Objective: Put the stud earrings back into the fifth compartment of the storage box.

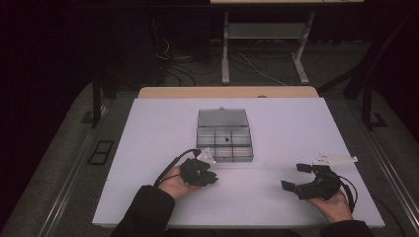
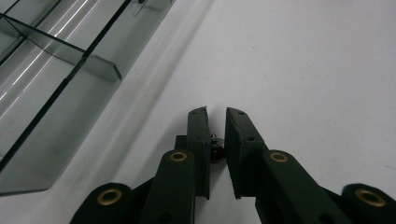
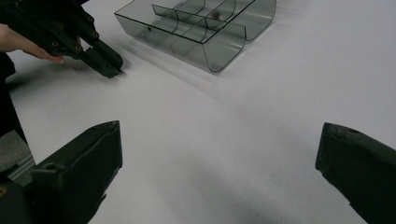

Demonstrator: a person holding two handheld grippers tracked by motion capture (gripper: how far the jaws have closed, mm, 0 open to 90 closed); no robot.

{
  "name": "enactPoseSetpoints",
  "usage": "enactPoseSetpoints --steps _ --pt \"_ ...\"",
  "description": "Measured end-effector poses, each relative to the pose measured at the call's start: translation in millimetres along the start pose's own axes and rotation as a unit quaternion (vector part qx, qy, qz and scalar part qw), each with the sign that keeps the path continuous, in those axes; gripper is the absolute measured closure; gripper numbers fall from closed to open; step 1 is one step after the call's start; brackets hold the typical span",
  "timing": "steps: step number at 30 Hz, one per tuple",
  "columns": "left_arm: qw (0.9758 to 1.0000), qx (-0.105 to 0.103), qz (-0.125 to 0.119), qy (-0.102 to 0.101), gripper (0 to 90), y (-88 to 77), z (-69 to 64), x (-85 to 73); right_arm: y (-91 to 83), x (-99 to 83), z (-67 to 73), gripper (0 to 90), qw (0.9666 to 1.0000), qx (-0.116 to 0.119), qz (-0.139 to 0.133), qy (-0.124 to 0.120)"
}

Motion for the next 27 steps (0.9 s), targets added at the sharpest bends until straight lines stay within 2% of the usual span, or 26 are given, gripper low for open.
enactPoseSetpoints --steps 7,9,11,13,20,27 --pt "0.9999 -0.014 -0.003 -0.002 79.8 -2.3 3.0 1.2 -0.5 0.0 -1.0 0.1 1.0000 -0.003 -0.002 -0.003" --pt "0.9998 -0.015 -0.007 -0.006 79.9 -4.3 2.4 2.9 -0.7 -0.1 -1.1 0.1 1.0000 -0.002 -0.003 -0.002" --pt "0.9998 -0.015 -0.011 0.002 80.0 -7.6 3.4 5.5 -0.8 -0.1 -1.3 0.1 1.0000 -0.002 -0.003 -0.002" --pt "0.9996 -0.019 -0.020 -0.005 80.2 -11.1 3.7 8.4 -0.8 -0.1 -1.2 0.2 1.0000 -0.003 -0.003 -0.002" --pt "0.9993 -0.017 -0.034 -0.005 80.6 -23.2 9.2 17.9 -0.8 -0.1 -1.2 0.2 1.0000 -0.003 -0.004 -0.002" --pt "0.9991 -0.011 -0.040 0.006 80.7 -34.6 12.6 29.6 -0.8 -0.1 -1.3 0.2 1.0000 -0.003 -0.003 -0.002"
Point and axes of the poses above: each handheld gripper's, and its own axes: y roughly forward along the jaws, x roughly out of its top, z roughly to its left, the point moved 1 cm from there along y, roughly forward along the jaws, and after that the axes turned 5 degrees about z, right-handed, at the moved point
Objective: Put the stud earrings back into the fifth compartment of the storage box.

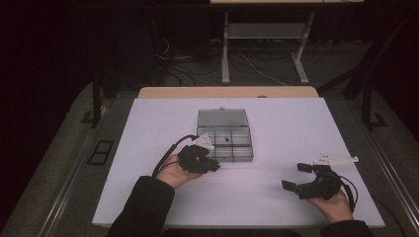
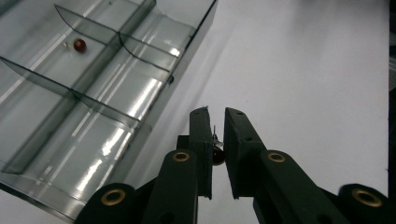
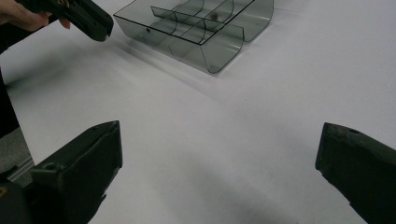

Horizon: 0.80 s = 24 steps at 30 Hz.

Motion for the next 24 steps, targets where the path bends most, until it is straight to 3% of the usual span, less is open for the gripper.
enactPoseSetpoints --steps 9,24 --pt "0.9998 0.012 -0.016 0.007 80.7 -17.0 8.4 18.1 -0.1 -0.1 0.0 0.1 1.0000 0.000 0.000 0.000" --pt "0.9989 0.025 -0.039 -0.009 80.8 -30.1 30.8 36.4 -1.6 -0.1 -0.4 0.2 1.0000 0.001 0.000 0.006"
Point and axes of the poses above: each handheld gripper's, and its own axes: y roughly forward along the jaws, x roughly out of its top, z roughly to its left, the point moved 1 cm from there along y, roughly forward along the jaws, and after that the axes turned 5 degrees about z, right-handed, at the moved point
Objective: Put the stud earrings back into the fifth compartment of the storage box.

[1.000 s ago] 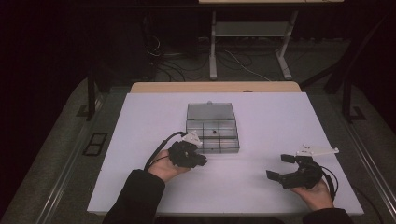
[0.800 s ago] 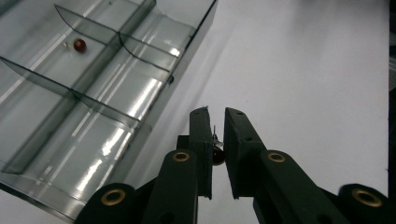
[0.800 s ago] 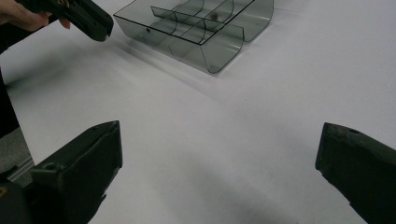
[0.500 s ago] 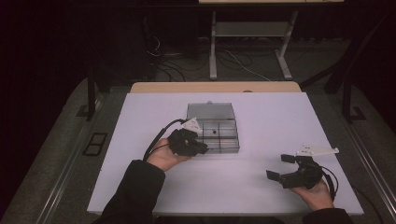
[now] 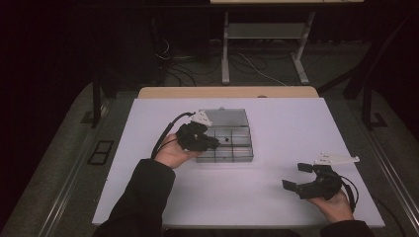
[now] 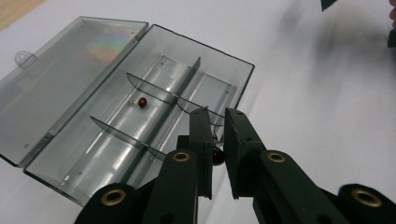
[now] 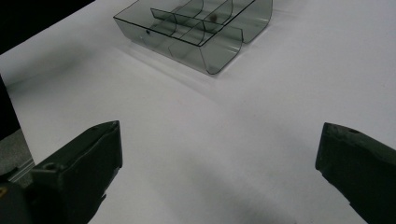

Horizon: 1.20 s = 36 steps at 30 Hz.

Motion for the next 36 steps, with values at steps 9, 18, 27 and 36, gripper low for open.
enactPoseSetpoints --steps 9,18,27,36 --pt "1.0000 0.003 0.006 -0.004 80.8 4.2 9.2 7.0 0.4 -0.1 0.2 0.2 1.0000 0.000 -0.001 -0.004" --pt "0.9999 0.006 0.009 -0.013 80.8 16.1 20.7 13.1 0.3 0.0 0.2 0.2 1.0000 0.001 -0.001 -0.005" --pt "0.9995 0.019 -0.002 -0.025 80.8 27.6 33.0 20.0 1.0 0.0 1.1 0.2 1.0000 0.000 0.001 -0.008" --pt "0.9975 0.030 -0.019 -0.061 80.8 41.6 49.8 16.0 1.3 0.1 1.2 0.1 1.0000 0.002 0.002 -0.009"
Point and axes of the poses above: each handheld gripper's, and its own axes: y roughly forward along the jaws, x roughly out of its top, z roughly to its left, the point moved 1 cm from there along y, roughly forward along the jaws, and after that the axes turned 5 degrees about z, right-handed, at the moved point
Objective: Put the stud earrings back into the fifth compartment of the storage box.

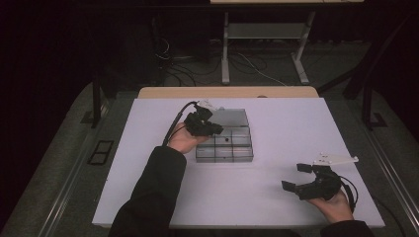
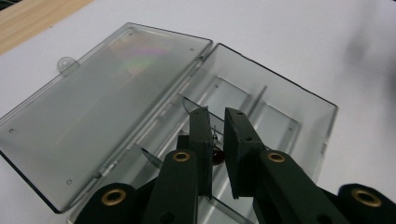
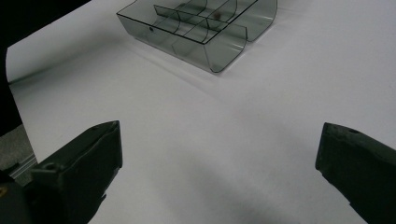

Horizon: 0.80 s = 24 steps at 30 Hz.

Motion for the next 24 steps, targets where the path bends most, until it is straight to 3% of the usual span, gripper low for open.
enactPoseSetpoints --steps 8,24 --pt "0.9998 0.000 -0.010 -0.018 80.8 12.7 8.6 -2.8 -0.1 -0.1 -0.2 0.1 1.0000 0.000 0.000 -0.001" --pt "0.9996 -0.002 0.009 -0.027 80.7 37.3 11.5 -7.0 -0.3 -0.2 0.0 0.1 1.0000 0.003 0.002 -0.001"
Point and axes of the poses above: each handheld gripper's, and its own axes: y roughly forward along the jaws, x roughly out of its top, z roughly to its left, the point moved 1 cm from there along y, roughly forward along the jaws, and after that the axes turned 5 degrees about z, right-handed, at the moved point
